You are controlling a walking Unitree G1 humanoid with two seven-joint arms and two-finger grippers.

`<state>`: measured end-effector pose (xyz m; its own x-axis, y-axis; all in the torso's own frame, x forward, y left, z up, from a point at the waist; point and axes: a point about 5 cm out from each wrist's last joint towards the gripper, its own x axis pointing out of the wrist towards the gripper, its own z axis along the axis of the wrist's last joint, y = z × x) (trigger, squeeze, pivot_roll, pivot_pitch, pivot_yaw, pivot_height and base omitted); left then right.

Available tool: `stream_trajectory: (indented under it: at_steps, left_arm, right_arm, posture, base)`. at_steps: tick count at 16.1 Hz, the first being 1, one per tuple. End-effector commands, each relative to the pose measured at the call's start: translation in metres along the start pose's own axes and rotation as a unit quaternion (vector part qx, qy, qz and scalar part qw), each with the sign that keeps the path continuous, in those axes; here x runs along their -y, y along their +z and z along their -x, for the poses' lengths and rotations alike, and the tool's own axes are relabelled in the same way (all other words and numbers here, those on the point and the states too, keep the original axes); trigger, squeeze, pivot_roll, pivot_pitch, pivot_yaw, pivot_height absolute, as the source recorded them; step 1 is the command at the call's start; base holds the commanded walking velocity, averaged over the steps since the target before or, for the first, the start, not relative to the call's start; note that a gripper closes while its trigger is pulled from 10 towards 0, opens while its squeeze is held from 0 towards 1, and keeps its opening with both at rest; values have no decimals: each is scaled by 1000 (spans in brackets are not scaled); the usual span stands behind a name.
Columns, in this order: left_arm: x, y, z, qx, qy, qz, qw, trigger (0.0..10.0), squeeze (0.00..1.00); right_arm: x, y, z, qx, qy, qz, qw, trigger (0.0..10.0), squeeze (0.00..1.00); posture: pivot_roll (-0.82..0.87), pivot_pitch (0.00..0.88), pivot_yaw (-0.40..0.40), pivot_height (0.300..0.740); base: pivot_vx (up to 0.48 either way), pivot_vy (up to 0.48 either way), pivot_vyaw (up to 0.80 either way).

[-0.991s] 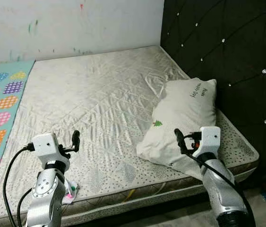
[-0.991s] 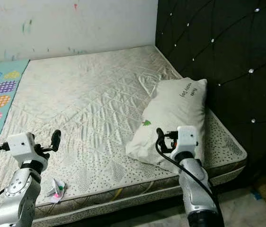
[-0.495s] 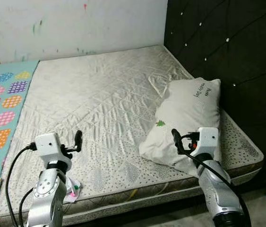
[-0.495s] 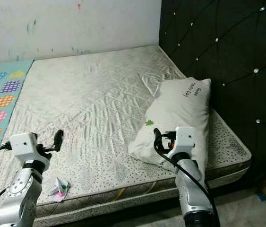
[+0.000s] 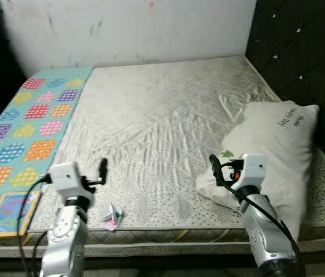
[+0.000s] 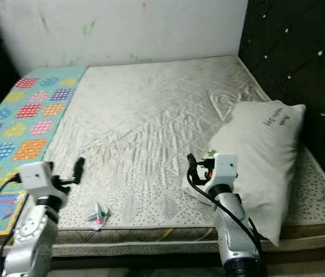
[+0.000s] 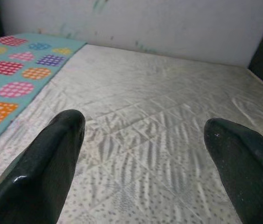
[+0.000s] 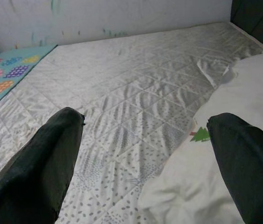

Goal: Clean up the room

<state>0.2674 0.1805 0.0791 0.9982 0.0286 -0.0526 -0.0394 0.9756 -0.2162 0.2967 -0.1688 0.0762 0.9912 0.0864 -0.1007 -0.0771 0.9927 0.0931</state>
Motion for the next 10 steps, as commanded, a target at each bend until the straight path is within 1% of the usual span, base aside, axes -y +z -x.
stream_trajectory:
  at_steps: [1,3,4,7,10]
  left_arm:
    - [-3,3,2,7,1,-2,1000,10000,0]
    - [-1,2,2,3,-6,1,1000,10000,0]
    - [-1,5,0,4,-14,3,1000,10000,0]
    - [-2,10,-3,15,-19,1,1000,10000,0]
    - [-1,10,-2,14,-17,-2,1000,10000,0]
  right_arm:
    - [-3,4,1,13,-1,-2,1000,10000,0]
    - [-3,4,2,17,-9,-7,1000,10000,0]
    - [-1,5,3,18,-17,0,1000,10000,0]
    - [2,4,3,16,-23,3,1000,10000,0]
    - [1,7,1,18,-15,15,1000,10000,0]
  posture:
    - [-191,0,100,740]
    - [-190,0,106,740]
    - [-190,0,110,740]
    - [-188,0,107,740]
    - [-188,0,107,740]
  base:
    - [0,0,0]
    - [0,0,0]
    - [0,0,0]
    - [0,0,0]
    - [0,0,0]
